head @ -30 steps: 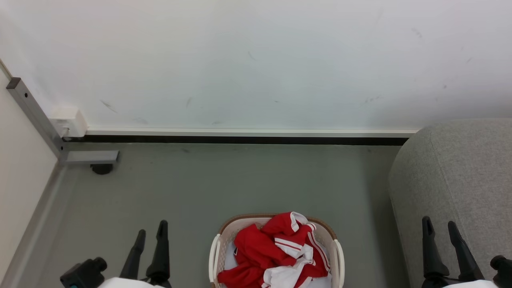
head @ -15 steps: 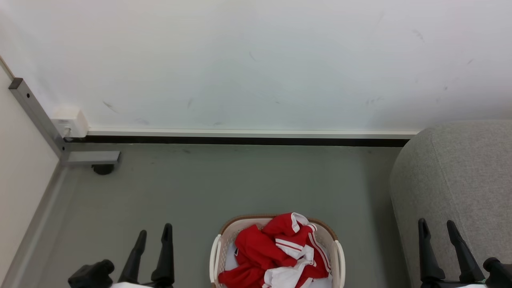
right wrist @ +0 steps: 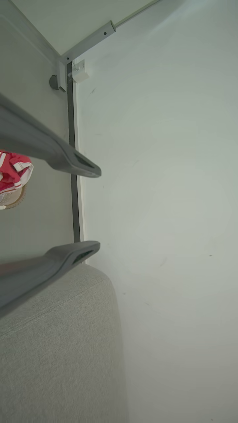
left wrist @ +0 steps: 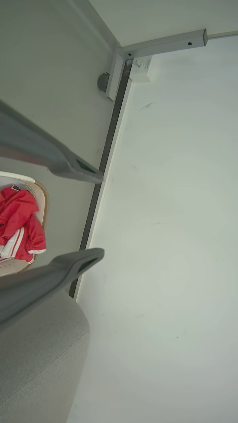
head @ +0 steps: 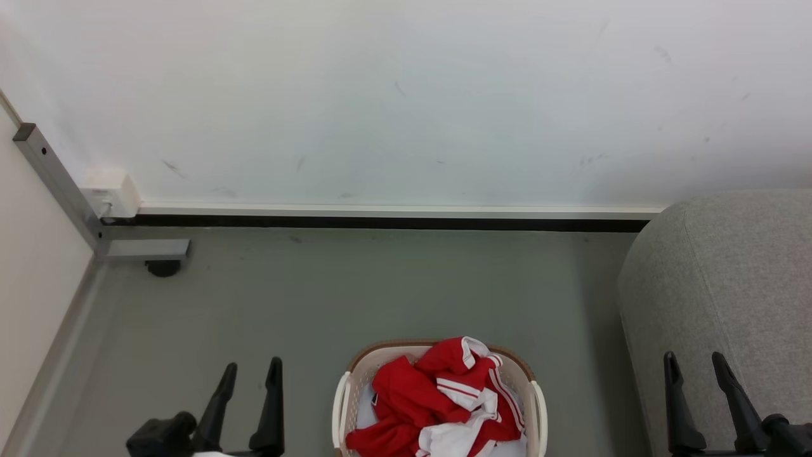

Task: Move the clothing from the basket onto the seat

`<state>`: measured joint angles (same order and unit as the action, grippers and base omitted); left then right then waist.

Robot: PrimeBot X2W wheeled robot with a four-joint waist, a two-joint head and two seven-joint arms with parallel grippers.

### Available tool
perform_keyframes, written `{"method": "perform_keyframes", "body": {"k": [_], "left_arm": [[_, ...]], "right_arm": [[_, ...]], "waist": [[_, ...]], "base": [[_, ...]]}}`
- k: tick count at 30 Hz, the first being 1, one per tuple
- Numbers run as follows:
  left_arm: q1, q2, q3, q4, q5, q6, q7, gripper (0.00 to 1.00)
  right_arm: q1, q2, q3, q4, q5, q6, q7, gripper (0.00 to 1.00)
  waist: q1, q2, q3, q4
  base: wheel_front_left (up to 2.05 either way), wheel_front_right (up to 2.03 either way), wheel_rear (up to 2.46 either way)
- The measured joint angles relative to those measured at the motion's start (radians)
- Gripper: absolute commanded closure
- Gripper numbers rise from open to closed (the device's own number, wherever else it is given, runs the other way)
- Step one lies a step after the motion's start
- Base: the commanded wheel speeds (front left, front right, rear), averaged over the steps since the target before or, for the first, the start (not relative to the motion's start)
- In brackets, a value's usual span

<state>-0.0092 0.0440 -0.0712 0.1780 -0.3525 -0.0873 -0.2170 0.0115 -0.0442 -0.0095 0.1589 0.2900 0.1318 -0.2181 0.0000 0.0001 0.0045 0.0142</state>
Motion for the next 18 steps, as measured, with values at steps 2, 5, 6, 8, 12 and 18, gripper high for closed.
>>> {"method": "perform_keyframes", "body": {"k": [2,5,6,8,12,18], "left_arm": [[0.000,0.000,0.000,0.000,0.022,0.000,-0.005,0.00],[0.000,0.000,0.000,0.001,0.044,0.000,-0.010,0.00],[0.001,0.000,0.000,0.001,0.049,0.000,-0.012,0.00],[0.005,0.001,-0.001,0.001,0.067,0.000,-0.014,0.00],[0.010,0.001,-0.007,0.002,0.101,0.000,-0.023,0.00],[0.014,0.002,-0.012,0.005,0.144,0.000,-0.036,0.00]], "right_arm": [[0.000,0.000,-0.002,0.002,-0.012,0.000,-0.003,0.00],[0.002,-0.001,-0.003,0.003,-0.034,0.000,-0.009,0.00],[0.002,-0.001,-0.002,0.004,-0.044,0.000,-0.012,0.00],[0.005,-0.001,-0.002,0.005,-0.055,0.000,-0.015,0.00],[0.010,-0.001,-0.001,0.009,-0.079,0.000,-0.021,0.00],[0.012,-0.002,0.000,0.013,-0.119,0.000,-0.031,0.00]], "waist": [[0.0000,0.0000,0.000,0.000],[0.0000,0.0000,-0.001,0.000],[0.0000,0.0000,-0.001,0.000],[0.0000,0.0000,-0.002,-0.001],[0.0000,0.0000,-0.002,-0.002],[0.0000,0.0000,0.000,-0.002]], "base": [[0.00,0.00,0.00],[0.00,0.00,0.00],[0.00,0.00,0.00],[0.00,0.00,0.00],[0.00,0.00,0.00],[0.00,0.00,0.00]]}}
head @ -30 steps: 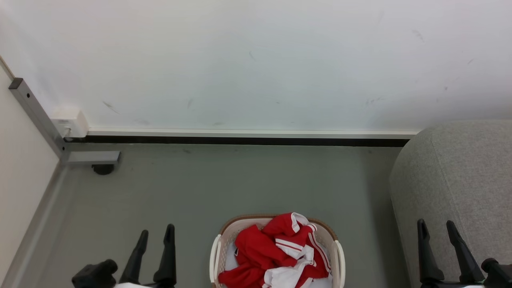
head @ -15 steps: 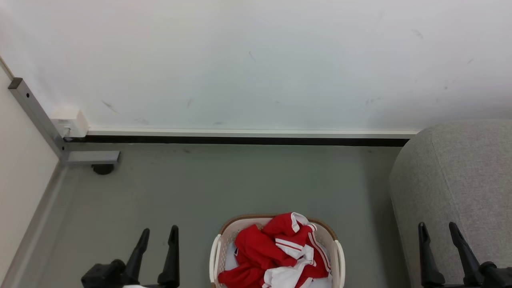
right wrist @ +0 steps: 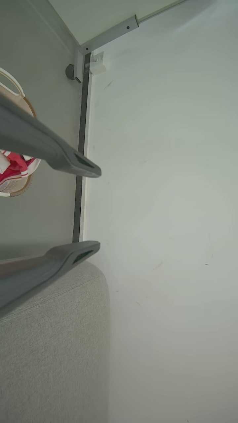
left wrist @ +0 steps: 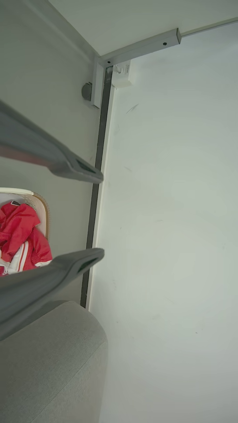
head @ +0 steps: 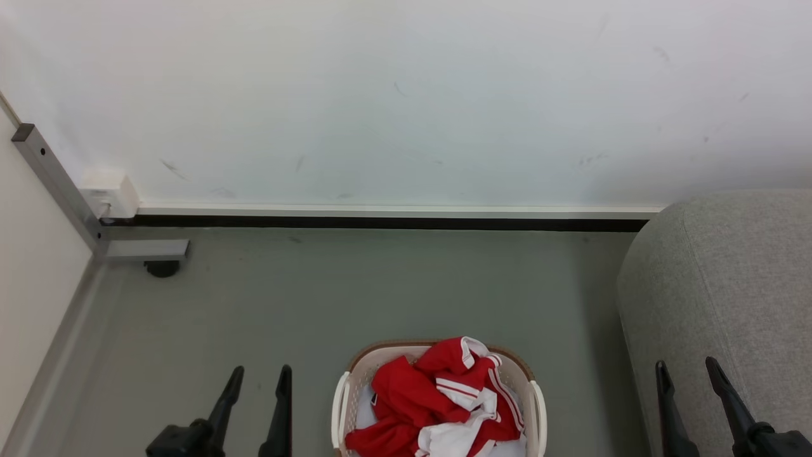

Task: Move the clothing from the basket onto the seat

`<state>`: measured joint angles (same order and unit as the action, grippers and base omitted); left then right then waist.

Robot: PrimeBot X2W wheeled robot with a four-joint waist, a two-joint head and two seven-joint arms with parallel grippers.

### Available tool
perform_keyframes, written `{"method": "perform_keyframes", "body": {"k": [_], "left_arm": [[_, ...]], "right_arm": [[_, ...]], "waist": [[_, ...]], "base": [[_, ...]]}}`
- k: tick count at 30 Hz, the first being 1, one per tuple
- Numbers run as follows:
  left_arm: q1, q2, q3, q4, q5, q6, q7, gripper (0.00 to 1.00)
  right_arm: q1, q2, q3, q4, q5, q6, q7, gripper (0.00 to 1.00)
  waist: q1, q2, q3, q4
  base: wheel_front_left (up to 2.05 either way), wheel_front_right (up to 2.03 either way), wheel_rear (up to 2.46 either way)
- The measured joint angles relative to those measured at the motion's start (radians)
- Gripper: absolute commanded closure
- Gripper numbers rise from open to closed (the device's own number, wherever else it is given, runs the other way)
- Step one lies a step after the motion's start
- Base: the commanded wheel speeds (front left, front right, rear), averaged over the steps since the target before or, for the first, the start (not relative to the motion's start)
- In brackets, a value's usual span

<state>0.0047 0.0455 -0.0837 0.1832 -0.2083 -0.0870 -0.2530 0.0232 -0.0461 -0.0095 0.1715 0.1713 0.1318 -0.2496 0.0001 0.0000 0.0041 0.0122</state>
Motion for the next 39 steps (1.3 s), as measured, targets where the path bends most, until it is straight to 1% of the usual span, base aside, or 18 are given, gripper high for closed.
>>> {"method": "perform_keyframes", "body": {"k": [6,18,25,30,34,39], "left_arm": [[0.002,0.000,-0.004,0.002,0.033,0.001,-0.010,0.00],[0.005,0.001,0.001,0.003,0.033,0.003,-0.010,0.00],[0.005,0.001,0.012,0.004,0.039,-0.005,-0.011,0.00],[-0.023,0.001,0.026,0.002,0.064,-0.018,-0.011,0.00],[-0.082,0.006,0.029,0.003,0.085,-0.029,-0.011,0.00],[-0.190,0.041,-0.004,0.021,0.103,-0.038,-0.011,0.00]], "right_arm": [[0.003,-0.001,0.001,0.003,-0.027,0.000,-0.013,0.00],[0.003,-0.001,0.011,0.008,-0.014,0.000,-0.013,0.00],[-0.005,-0.002,0.031,0.005,0.000,0.000,-0.013,0.00],[-0.044,-0.002,0.059,-0.016,0.017,0.000,-0.015,0.00],[-0.083,-0.002,0.088,-0.044,0.042,0.000,-0.015,0.00],[-0.147,-0.003,0.121,-0.083,0.072,0.000,-0.015,0.00]], "waist": [[0.0000,0.0000,0.001,-0.001],[0.0000,0.0000,0.007,-0.014],[-0.0001,0.0000,0.025,-0.044],[-0.0001,0.0000,0.068,-0.084],[0.0000,0.0000,0.130,-0.124],[0.0001,0.0000,0.238,-0.179]], "base": [[0.00,0.00,0.00],[0.00,0.00,0.00],[0.00,0.00,0.00],[0.00,0.00,0.00],[0.00,0.00,0.00],[0.00,0.00,0.00]]}}
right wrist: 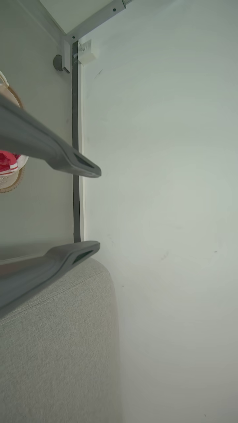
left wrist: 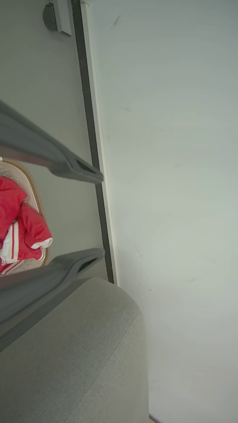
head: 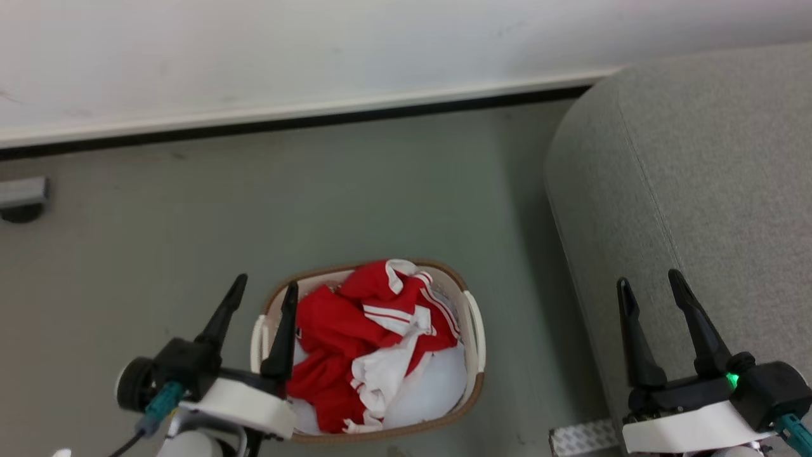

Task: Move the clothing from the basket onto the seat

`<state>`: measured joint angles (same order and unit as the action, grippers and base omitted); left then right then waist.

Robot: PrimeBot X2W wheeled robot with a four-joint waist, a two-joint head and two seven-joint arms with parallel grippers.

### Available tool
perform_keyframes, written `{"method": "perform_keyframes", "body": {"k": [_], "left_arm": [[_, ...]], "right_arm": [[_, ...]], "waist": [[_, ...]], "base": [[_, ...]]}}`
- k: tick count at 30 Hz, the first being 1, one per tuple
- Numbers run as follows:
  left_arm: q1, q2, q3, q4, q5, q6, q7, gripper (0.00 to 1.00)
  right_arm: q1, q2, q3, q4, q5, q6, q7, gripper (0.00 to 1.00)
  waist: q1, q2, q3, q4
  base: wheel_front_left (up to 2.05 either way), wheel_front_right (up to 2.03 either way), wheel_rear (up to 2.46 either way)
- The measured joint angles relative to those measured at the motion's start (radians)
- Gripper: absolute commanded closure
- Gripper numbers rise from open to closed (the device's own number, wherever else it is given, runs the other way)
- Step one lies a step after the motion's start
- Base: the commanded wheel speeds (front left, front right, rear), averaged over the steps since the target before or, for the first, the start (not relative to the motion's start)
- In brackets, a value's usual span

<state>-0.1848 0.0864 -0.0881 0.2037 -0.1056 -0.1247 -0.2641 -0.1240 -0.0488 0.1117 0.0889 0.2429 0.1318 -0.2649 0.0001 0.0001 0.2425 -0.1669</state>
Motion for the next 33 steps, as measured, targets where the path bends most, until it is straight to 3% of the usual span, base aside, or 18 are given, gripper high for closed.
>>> {"method": "perform_keyframes", "body": {"k": [7,14,20,27,33], "left_arm": [[-0.201,0.059,-0.123,0.112,0.017,-0.004,0.000,0.00],[-0.431,0.072,-0.235,0.310,0.044,-0.007,0.038,0.00],[-0.575,0.066,-0.251,0.446,0.095,0.044,0.083,0.00],[-0.673,0.081,-0.228,0.572,0.105,0.117,0.075,0.00],[-0.703,0.075,-0.246,0.653,0.106,0.113,0.050,0.00]], "right_arm": [[-0.085,-0.001,0.027,-0.062,0.035,0.000,0.000,0.00],[-0.159,-0.001,0.032,-0.121,0.049,0.000,0.000,0.00],[-0.198,-0.001,0.049,-0.149,0.049,0.000,0.000,0.00],[-0.212,-0.001,0.063,-0.164,0.049,0.000,0.000,0.00],[-0.210,-0.001,0.070,-0.164,0.049,0.000,0.000,0.00]], "waist": [[0.0002,0.0000,0.182,-0.079],[0.0003,0.0000,0.359,-0.140],[0.0002,0.0000,0.472,-0.170],[0.0001,0.0000,0.533,-0.184],[0.0000,-0.0001,0.545,-0.185]], "base": [[0.00,0.00,0.00],[0.00,0.00,0.00],[0.00,0.00,0.00],[0.00,0.00,0.00],[0.00,0.00,0.00]]}}
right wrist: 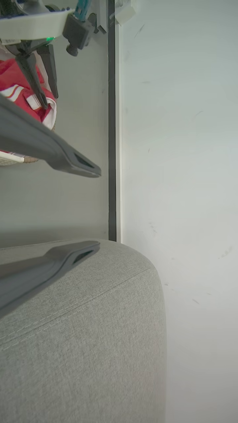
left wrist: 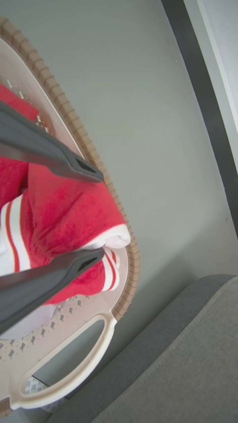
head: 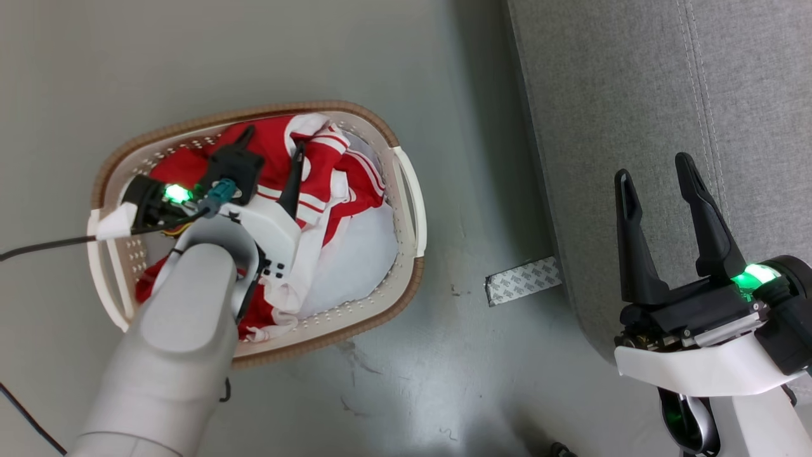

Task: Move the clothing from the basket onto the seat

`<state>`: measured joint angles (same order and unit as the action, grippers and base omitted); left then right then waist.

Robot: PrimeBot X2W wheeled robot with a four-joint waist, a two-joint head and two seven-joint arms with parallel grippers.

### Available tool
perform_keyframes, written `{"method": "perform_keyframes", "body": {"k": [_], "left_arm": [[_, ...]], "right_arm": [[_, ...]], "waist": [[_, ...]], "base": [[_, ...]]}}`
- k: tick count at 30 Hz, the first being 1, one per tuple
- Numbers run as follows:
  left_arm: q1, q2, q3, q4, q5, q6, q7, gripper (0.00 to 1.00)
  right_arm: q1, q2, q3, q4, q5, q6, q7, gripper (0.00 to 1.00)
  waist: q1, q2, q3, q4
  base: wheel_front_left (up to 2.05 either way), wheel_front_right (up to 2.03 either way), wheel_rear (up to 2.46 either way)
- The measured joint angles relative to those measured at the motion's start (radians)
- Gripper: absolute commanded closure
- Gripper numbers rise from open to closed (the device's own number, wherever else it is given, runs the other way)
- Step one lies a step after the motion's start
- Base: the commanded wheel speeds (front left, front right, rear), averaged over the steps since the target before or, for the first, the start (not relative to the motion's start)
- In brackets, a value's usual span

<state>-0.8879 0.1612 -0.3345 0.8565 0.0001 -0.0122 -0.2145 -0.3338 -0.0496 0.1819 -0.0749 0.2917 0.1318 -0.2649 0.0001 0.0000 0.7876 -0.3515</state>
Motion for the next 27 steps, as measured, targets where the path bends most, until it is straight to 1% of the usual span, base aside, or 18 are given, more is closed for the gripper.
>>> {"method": "perform_keyframes", "body": {"k": [3,4,5,6,7,8,9,15,19,21,27], "left_arm": [[-0.014,-0.007,-0.008,0.030,0.000,0.004,-0.012,0.00],[-0.018,-0.011,-0.012,0.039,0.000,0.004,-0.016,0.09],[-0.022,-0.015,-0.015,0.047,0.000,0.004,-0.018,0.32],[-0.026,-0.018,-0.019,0.055,0.000,0.004,-0.023,0.32],[-0.029,-0.020,-0.023,0.064,0.000,0.004,-0.026,0.67],[-0.032,-0.023,-0.026,0.074,0.000,0.004,-0.026,0.80],[-0.034,-0.024,-0.030,0.085,0.001,0.004,-0.031,1.00],[-0.038,-0.031,-0.044,0.145,0.002,-0.001,-0.040,1.00],[-0.023,-0.049,-0.035,0.139,-0.026,-0.006,-0.046,1.00],[0.003,-0.055,-0.023,0.109,-0.046,-0.007,-0.047,1.00],[0.126,-0.064,-0.006,-0.062,-0.091,-0.023,-0.049,1.00]], "right_arm": [[0.001,0.000,0.000,0.000,0.000,0.000,0.000,0.00],[0.001,0.000,0.000,0.000,0.000,0.000,0.000,0.00],[0.001,0.000,-0.002,0.000,0.000,0.000,0.000,0.00],[0.001,0.000,-0.002,0.000,0.000,0.000,0.000,0.00],[0.001,0.000,-0.003,0.000,0.000,0.000,0.000,0.00],[0.001,0.000,-0.004,0.001,0.000,0.000,0.000,0.00],[0.001,0.000,-0.004,0.001,0.000,0.000,0.000,0.00],[0.005,0.000,-0.013,0.013,-0.001,0.000,0.000,0.00],[0.014,0.000,-0.024,0.023,-0.002,0.000,0.000,0.00],[0.030,0.000,-0.029,0.030,-0.006,0.000,0.000,0.00],[0.075,0.001,-0.042,0.066,-0.045,0.000,0.000,0.00]], "waist": [[0.0000,0.0000,0.004,-0.003],[0.0000,0.0000,0.004,-0.004],[0.0000,0.0000,0.005,-0.004],[0.0000,0.0000,0.005,-0.005],[0.0000,0.0000,0.006,-0.005],[0.0000,0.0000,0.006,-0.005],[-0.0001,0.0000,0.006,-0.006],[0.0000,0.0000,-0.013,-0.006],[0.0000,0.0000,-0.058,0.004],[-0.0001,0.0000,-0.089,0.012],[-0.0002,-0.0001,-0.214,0.051]], "base": [[0.00,0.00,0.00],[0.00,0.00,0.00],[0.00,0.00,0.00],[0.00,0.00,0.00],[0.00,0.00,0.00],[0.00,0.00,0.00],[0.00,0.00,0.00],[0.00,0.00,0.00],[0.00,0.00,0.00],[0.00,0.00,0.00],[0.00,0.00,0.00]]}}
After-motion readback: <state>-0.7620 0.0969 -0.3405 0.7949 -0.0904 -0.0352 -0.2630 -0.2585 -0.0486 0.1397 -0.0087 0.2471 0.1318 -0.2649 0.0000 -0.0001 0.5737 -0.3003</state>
